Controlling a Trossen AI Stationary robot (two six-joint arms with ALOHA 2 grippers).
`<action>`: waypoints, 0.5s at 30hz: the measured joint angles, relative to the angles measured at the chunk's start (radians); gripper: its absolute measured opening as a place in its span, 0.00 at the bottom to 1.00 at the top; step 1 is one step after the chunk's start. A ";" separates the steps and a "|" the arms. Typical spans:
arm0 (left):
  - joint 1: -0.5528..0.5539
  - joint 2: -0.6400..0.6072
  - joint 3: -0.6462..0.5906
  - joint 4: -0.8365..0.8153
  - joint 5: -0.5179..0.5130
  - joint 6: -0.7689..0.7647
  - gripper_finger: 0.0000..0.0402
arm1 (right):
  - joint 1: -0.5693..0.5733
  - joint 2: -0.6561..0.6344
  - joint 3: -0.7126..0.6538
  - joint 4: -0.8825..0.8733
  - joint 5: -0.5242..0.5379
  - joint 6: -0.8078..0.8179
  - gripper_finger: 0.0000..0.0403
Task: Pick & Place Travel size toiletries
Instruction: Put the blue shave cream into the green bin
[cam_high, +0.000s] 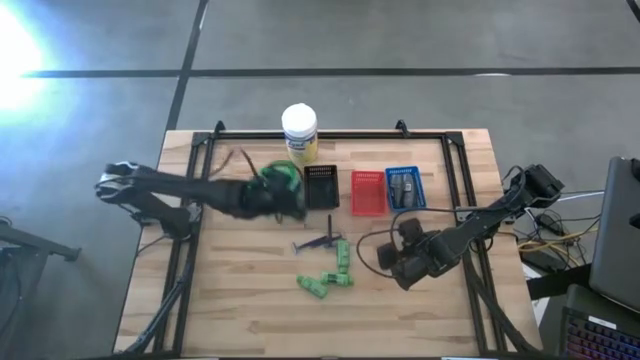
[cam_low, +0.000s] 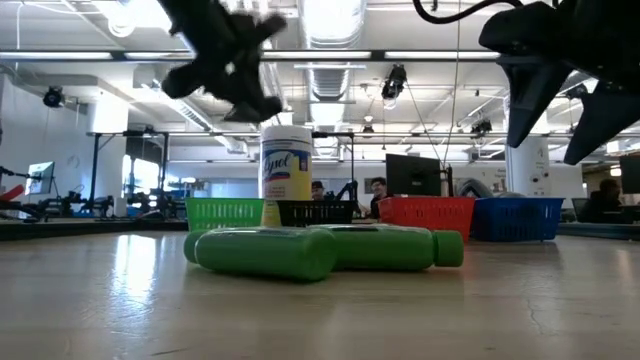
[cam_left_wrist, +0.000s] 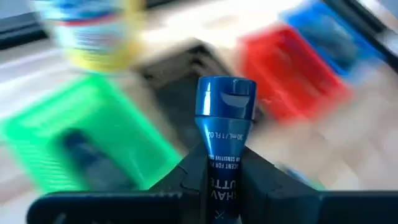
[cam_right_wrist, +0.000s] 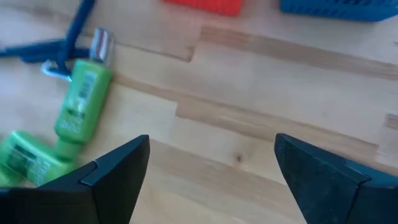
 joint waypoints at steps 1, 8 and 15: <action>0.043 -0.014 -0.029 0.008 -0.006 -0.015 0.14 | 0.000 0.000 0.000 0.003 0.013 0.012 0.86; 0.306 -0.026 -0.224 0.181 0.194 -0.053 0.13 | 0.000 0.000 0.000 0.004 0.041 0.051 0.86; 0.356 0.008 -0.295 0.285 0.200 -0.131 0.18 | 0.000 0.000 0.000 0.006 0.042 0.065 0.81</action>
